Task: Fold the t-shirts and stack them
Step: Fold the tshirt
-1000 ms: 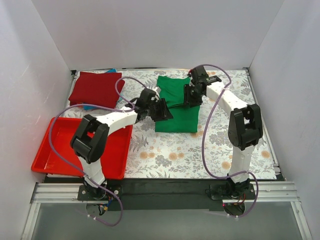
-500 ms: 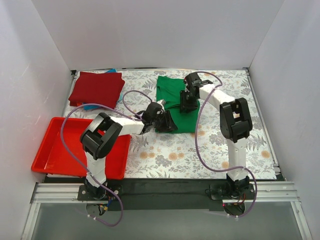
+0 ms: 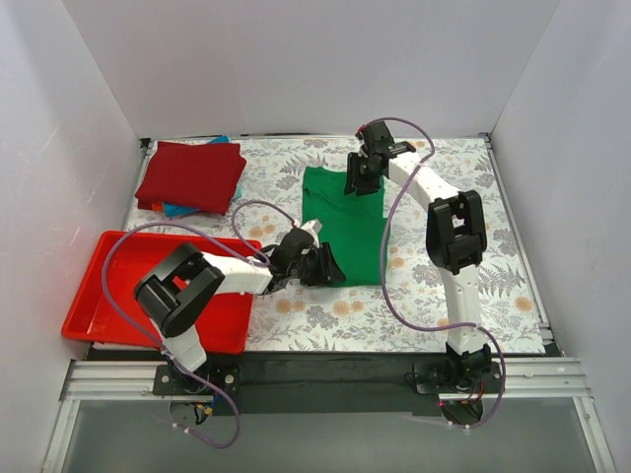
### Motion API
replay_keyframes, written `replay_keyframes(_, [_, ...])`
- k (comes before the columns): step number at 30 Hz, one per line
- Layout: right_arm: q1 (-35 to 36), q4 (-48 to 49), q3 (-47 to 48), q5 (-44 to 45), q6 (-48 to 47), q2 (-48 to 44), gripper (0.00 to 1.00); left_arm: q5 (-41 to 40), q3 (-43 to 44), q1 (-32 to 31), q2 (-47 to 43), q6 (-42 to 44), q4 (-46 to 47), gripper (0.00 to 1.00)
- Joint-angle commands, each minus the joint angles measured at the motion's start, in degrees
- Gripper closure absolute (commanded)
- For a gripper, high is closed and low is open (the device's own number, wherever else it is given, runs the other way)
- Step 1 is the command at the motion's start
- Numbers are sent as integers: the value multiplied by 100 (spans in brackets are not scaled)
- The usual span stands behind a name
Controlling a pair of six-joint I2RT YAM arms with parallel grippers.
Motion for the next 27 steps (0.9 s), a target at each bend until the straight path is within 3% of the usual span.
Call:
replay_keyframes(1, [2,39,50,-292,126,-204,53,-170,-395,-222,-289,0,-965,60])
replay_keyframes(6, [11,48,-784,-310,-49,-1405,53,-363,60,-407,-852,140,-1519,59])
replay_keyframes(15, [28,22,-3262,-397,-50,-3832,51,-916,1002,-433,-1731,158,-2732,58])
replay_keyframes(21, [213,153,-5079,-433,204,-4747,51,-1374,423,-241,-1995,-325,-3453,57])
replay_keyframes(27, [257,461,-6162,-565,407,-5267,51,-1427,-210,-91,-2294,-528,-3672,57])
